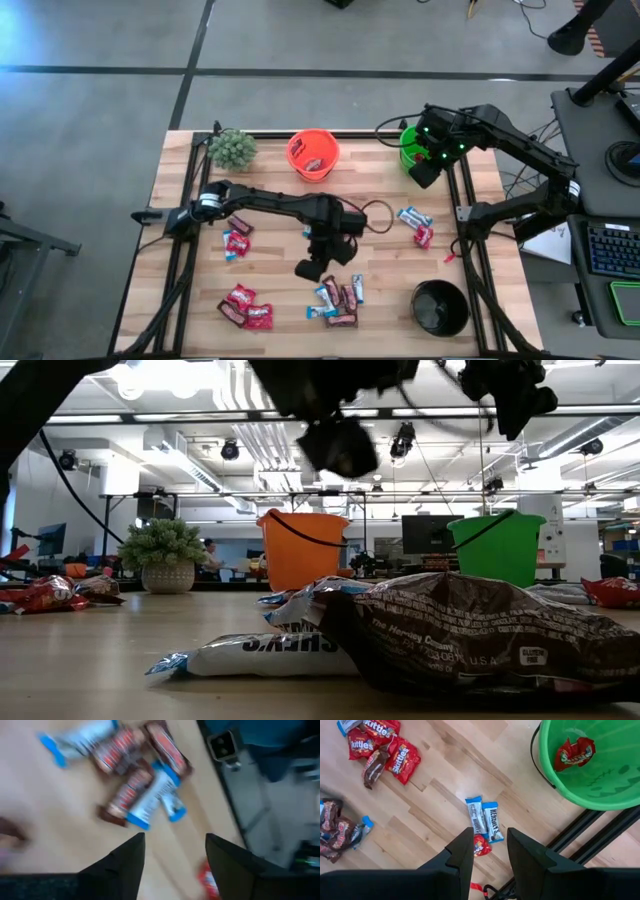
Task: Sort candy
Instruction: Put the brown chocolate into the black bucket
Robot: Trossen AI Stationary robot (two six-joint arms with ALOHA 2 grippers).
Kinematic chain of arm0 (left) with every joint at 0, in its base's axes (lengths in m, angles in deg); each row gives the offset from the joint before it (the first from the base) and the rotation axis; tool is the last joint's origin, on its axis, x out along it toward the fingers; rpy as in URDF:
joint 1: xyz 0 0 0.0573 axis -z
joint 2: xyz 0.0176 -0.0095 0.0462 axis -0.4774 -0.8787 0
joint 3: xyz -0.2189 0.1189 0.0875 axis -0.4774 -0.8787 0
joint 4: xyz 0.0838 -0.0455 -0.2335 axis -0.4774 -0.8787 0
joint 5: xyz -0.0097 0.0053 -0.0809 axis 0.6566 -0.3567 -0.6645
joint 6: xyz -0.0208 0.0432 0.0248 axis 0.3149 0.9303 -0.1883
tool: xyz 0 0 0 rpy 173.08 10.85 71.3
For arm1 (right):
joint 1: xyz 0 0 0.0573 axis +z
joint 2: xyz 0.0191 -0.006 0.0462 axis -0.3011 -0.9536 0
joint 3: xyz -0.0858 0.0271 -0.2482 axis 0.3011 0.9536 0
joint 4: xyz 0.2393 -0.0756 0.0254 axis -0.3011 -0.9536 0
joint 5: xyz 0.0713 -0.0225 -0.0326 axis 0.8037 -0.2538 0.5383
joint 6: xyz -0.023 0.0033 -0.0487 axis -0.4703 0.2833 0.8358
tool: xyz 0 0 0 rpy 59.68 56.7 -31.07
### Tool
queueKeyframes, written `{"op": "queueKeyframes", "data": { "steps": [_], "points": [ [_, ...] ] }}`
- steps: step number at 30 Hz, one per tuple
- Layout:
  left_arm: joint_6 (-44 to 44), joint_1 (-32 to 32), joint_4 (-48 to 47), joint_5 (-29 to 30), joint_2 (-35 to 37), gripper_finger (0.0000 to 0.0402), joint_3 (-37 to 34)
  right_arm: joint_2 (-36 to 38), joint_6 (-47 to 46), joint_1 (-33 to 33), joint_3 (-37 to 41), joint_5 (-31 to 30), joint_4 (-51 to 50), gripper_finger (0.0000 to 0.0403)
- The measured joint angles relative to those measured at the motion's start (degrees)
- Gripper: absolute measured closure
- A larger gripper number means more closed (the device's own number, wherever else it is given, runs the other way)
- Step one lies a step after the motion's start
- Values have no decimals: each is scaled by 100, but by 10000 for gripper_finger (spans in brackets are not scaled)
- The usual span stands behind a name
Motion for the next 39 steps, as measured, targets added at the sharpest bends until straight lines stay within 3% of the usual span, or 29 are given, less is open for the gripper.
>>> {"op": "queueKeyframes", "data": {
  "steps": [6, 12, 18, 25, 32, 39],
  "points": [
    [295, 45, 46, 767, 0, 229, 309, 0, -73, 0, 0, 0, 0, 294],
    [338, 187, -43, 834, -7, 219, 383, 0, -75, 0, 0, 0, -2, 294],
    [806, 240, -101, 1353, -7, 209, 575, 0, -224, 0, 0, 0, 0, 294],
    [1182, 239, 271, 1414, -16, 209, 382, 0, -226, 0, 0, 0, -2, 294],
    [1488, 205, 333, 1981, -26, 209, 239, 0, -317, 0, 0, 2, -4, 294],
    [1489, 238, 401, 1981, -329, 209, 104, 0, -448, -2, 0, 4, -7, 294]
  ]
}}
